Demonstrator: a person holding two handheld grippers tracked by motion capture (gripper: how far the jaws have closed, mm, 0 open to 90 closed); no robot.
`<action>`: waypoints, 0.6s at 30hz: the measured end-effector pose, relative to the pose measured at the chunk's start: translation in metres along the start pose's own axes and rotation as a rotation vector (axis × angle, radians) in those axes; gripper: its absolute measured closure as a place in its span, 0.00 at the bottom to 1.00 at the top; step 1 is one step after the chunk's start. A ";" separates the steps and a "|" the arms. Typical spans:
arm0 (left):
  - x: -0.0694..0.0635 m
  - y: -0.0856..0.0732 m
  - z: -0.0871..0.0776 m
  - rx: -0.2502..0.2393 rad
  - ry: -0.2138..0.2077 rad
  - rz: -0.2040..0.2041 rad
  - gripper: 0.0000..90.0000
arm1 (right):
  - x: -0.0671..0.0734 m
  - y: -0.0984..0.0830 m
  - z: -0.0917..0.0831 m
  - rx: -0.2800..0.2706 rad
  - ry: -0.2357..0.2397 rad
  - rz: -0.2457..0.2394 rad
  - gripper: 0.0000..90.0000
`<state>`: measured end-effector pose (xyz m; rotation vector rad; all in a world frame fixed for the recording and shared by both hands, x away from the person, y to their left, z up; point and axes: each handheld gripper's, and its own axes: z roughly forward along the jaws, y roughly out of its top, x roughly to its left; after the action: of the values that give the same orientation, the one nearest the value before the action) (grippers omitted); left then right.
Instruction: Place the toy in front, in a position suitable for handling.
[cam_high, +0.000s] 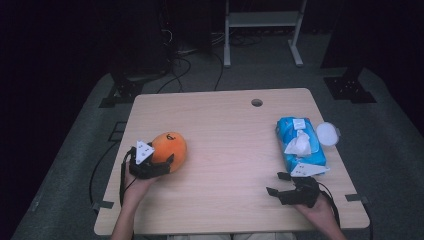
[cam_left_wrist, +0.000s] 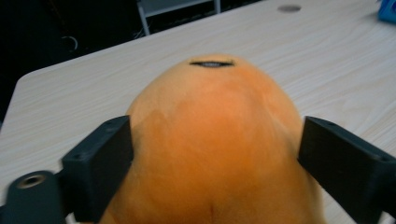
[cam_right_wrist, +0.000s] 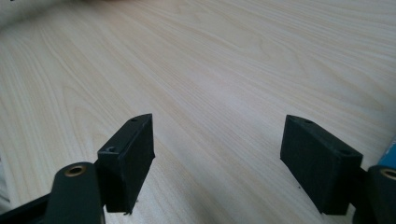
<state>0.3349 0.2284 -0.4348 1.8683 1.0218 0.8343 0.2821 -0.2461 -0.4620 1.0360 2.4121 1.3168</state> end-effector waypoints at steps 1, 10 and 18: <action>-0.001 0.000 0.001 0.003 0.001 0.004 0.13 | 0.000 0.000 0.000 0.001 0.000 -0.001 0.27; -0.004 0.000 0.003 0.043 0.036 0.012 0.18 | 0.001 0.000 0.001 0.005 0.002 -0.006 0.27; -0.003 -0.001 0.003 0.060 0.007 0.052 0.38 | 0.002 0.000 0.003 0.008 0.004 -0.013 0.27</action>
<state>0.3359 0.2251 -0.4381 1.9514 1.0165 0.8490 0.2817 -0.2428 -0.4632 1.0190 2.4245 1.3080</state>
